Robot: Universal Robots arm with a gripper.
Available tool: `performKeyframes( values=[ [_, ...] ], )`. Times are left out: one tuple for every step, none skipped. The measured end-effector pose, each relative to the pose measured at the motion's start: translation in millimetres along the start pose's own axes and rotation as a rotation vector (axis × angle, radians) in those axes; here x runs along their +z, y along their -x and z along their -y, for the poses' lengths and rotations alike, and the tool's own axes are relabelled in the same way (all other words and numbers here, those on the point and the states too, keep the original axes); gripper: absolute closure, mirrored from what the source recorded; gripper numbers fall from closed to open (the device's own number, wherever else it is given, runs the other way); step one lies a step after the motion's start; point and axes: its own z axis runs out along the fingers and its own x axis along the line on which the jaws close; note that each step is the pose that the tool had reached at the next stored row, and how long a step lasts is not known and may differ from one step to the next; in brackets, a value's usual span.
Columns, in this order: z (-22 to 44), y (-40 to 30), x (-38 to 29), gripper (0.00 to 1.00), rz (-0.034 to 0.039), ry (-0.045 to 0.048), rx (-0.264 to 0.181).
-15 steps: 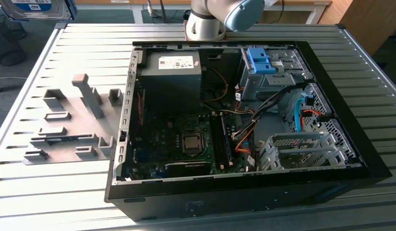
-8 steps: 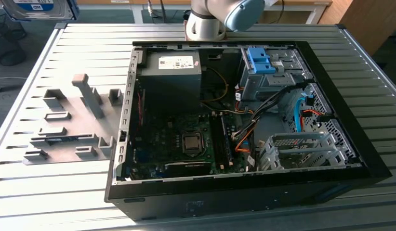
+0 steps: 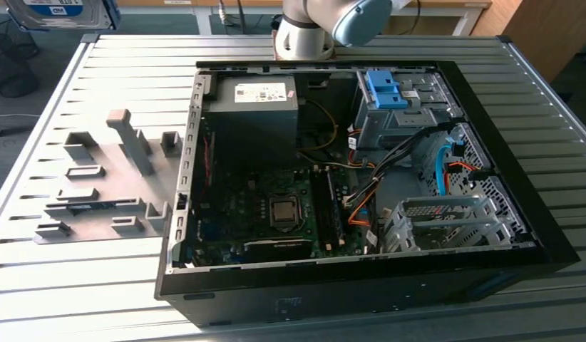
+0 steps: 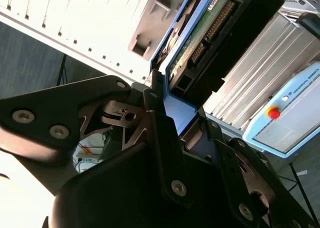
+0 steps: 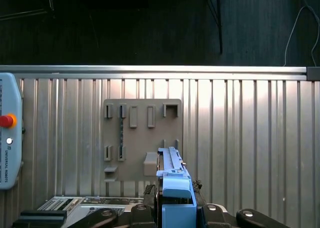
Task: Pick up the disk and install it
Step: 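Pick up the disk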
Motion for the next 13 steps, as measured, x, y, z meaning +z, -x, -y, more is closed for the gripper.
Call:
performKeyframes(
  values=[
    [0.4,0.0,0.0,0.63,0.0,0.0,0.0],
    [0.8,0.0,0.0,0.63,0.0,0.0,0.0],
    [1.3,0.0,0.0,0.63,0.0,0.0,0.0],
    [1.8,0.0,0.0,0.63,0.0,0.0,0.0],
    [2.3,0.0,0.0,0.63,0.0,0.0,0.0],
    [2.7,0.0,0.0,0.63,0.0,0.0,0.0],
    [3.3,0.0,0.0,0.63,0.0,0.0,0.0],
    [3.8,0.0,0.0,0.63,0.0,0.0,0.0],
    [4.3,0.0,0.0,0.63,0.0,0.0,0.0],
    [4.9,0.0,0.0,0.63,0.0,0.0,0.0],
    [5.5,0.0,-0.1,0.63,0.0,0.0,0.0],
    [6.1,0.0,-0.1,0.63,0.0,0.0,0.0],
    [6.8,0.0,-0.1,0.63,0.0,0.0,0.0]
  ],
)
